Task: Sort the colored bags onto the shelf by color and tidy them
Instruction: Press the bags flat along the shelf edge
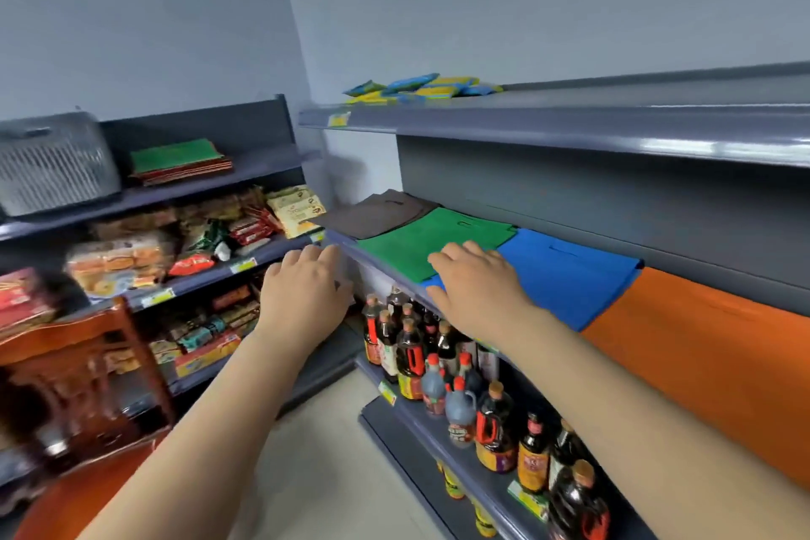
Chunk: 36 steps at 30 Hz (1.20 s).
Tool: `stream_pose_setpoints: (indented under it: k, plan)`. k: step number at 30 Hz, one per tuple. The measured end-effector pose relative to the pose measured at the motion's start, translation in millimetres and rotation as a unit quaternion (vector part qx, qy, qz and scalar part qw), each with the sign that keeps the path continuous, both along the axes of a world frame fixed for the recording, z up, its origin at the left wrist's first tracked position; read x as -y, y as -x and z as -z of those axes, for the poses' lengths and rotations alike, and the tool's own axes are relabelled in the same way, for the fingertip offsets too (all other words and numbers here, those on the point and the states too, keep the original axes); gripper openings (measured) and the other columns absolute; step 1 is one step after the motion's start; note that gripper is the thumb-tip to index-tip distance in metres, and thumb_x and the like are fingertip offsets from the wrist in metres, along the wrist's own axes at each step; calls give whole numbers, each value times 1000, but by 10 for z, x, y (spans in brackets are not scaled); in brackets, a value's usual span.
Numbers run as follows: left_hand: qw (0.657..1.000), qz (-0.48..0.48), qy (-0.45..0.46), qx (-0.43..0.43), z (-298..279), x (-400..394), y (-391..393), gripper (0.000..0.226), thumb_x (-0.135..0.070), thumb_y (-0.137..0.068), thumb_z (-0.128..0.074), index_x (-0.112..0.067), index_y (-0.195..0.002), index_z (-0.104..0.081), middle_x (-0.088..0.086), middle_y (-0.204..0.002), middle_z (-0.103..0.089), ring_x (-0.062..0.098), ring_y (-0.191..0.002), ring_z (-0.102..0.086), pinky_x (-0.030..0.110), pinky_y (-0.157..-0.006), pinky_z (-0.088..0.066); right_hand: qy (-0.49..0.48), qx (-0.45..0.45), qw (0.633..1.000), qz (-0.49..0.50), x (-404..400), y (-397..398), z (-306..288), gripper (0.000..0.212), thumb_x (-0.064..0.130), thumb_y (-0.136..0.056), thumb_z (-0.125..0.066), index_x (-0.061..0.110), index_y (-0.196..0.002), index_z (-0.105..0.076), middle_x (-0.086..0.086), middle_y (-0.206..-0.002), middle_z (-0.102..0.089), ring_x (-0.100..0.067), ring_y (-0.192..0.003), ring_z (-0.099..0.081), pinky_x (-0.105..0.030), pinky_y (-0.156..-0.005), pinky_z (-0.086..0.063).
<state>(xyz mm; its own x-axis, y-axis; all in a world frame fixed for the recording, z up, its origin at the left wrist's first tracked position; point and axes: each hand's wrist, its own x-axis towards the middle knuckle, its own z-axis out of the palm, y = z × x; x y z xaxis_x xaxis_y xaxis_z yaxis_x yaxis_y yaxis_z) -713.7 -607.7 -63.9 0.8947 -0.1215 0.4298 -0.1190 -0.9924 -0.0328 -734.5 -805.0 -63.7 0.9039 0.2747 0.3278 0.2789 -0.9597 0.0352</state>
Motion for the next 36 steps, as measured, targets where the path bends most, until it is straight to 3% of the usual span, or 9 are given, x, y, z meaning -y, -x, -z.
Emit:
stream_pose_setpoints:
  k: [12, 16, 36]
  plan:
    - [991, -132, -27, 13, -183, -1747, -762, 52, -41, -96, -42, -21, -143, -30, 0, -139, -43, 24, -130, -39, 37, -104, -31, -14, 39, 988, -146, -1889, -1358, -165, 38, 36, -98, -40, 17, -131, -44, -2, -132, -47, -24, -124, -39, -38, -100, -34]
    - [985, -171, -9, 6, -187, -2128, -1143, 47, -38, -96, -42, -22, -139, -35, -1, -142, -41, 24, -131, -37, 38, -105, -29, -12, 37, 981, -191, -2361, -1887, -170, 40, 37, -97, -42, 17, -132, -43, -1, -131, -47, -23, -123, -39, -37, -98, -35]
    - [953, -302, 29, -15, -173, -3241, -3403, 42, -36, -96, -42, -20, -134, -39, -1, -137, -46, 23, -127, -39, 36, -101, -31, 28, 24, 950, -311, -3812, -4609, -267, 42, 38, -97, -40, 18, -135, -41, 0, -135, -46, -23, -125, -40, -37, -100, -32]
